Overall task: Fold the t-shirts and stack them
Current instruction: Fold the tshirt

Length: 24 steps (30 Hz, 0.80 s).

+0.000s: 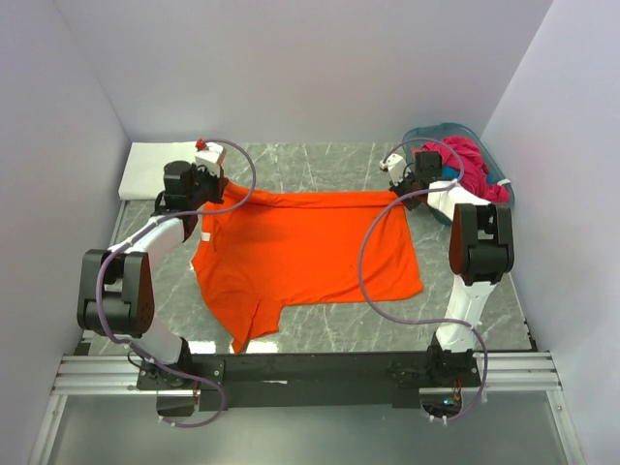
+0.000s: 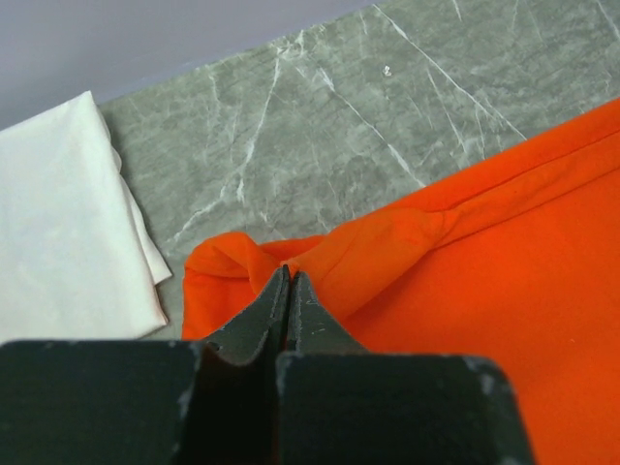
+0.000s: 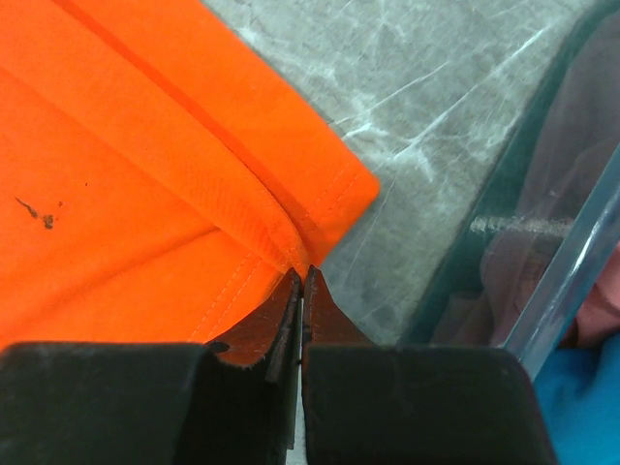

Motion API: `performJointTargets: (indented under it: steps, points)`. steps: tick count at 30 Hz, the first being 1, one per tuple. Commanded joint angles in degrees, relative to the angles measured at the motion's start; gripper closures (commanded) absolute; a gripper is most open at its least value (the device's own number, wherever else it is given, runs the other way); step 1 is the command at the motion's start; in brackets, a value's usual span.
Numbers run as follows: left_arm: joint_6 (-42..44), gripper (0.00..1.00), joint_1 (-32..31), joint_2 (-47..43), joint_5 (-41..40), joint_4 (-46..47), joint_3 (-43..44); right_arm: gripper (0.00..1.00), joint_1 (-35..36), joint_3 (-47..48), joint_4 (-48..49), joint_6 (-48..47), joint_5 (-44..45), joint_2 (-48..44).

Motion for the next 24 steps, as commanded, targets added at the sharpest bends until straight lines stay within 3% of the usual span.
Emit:
performJointTargets:
  steps: [1,24]
  points:
    - [0.1,1.0,0.1,-2.6,1.6,-0.2,-0.4,0.99,-0.5,-0.8,-0.1,-1.4,-0.4,-4.0]
    - [0.9,1.0,0.2,-4.6,1.5,-1.6,-2.3,0.96,-0.5,-3.1,0.2,-2.3,0.0,-5.4]
